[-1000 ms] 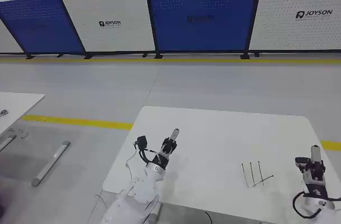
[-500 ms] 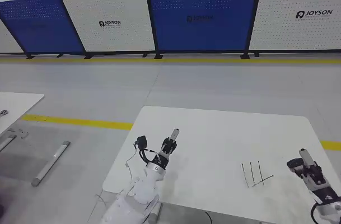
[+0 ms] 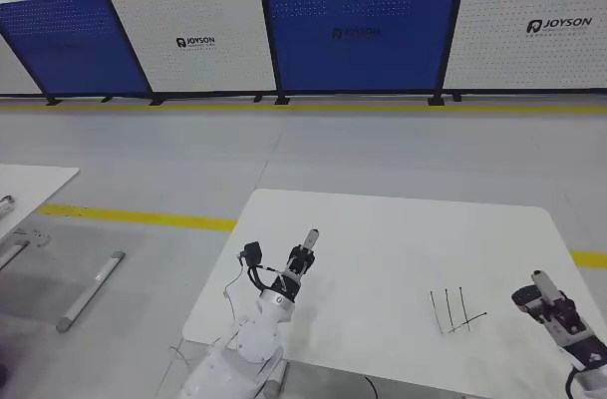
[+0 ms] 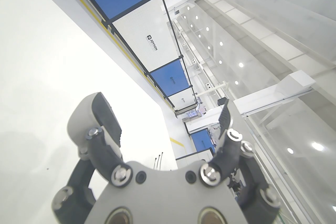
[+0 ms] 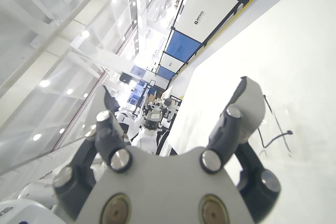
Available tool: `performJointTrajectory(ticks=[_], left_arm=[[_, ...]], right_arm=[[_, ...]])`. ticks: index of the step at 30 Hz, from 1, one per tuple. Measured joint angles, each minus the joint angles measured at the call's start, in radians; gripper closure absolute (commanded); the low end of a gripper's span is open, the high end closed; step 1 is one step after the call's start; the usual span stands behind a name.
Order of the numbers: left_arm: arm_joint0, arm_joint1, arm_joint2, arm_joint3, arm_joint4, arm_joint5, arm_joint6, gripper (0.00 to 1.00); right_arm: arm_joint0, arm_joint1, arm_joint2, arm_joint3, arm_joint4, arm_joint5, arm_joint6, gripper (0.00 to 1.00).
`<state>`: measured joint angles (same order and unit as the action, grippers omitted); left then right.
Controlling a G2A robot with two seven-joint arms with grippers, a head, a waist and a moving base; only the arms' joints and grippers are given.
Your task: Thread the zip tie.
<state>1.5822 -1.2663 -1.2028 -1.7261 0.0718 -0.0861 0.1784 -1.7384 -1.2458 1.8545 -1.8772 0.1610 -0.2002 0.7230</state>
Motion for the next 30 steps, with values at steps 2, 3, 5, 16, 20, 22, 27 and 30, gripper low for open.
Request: performJointTrajectory(ticks=[2, 3, 5, 16, 20, 22, 27, 30], left_arm=[[0.0, 0.0, 0.0, 0.0, 0.0, 0.0, 0.0, 0.0], [0.0, 0.0, 0.0, 0.0, 0.0, 0.0, 0.0, 0.0], [0.0, 0.0, 0.0, 0.0, 0.0, 0.0, 0.0, 0.0], [0.0, 0.0, 0.0, 0.0, 0.0, 0.0, 0.0, 0.0], [0.0, 0.0, 0.0, 0.0, 0.0, 0.0, 0.0, 0.0], [0.0, 0.0, 0.0, 0.0, 0.0, 0.0, 0.0, 0.0], [0.0, 0.0, 0.0, 0.0, 0.0, 0.0, 0.0, 0.0], [0.0, 0.0, 0.0, 0.0, 0.0, 0.0, 0.0, 0.0]], right_arm=[[0.032, 0.017, 0.052, -0.001, 0.088, 0.081, 0.114, 0.0], [0.049, 0.024, 0.079, 0.004, 0.12, 0.116, 0.189, 0.0], [0.09, 0.041, 0.124, 0.021, 0.14, 0.184, 0.357, 0.0], [0.302, 0.123, 0.037, 0.227, -0.056, 0.358, 0.663, 0.0], [0.319, 0.133, -0.009, 0.277, -0.205, 0.39, 0.565, 0.0], [0.318, 0.133, -0.017, 0.275, -0.21, 0.39, 0.557, 0.0], [0.317, 0.133, -0.015, 0.274, -0.205, 0.389, 0.56, 0.0], [0.317, 0.133, -0.015, 0.274, -0.205, 0.389, 0.56, 0.0]])
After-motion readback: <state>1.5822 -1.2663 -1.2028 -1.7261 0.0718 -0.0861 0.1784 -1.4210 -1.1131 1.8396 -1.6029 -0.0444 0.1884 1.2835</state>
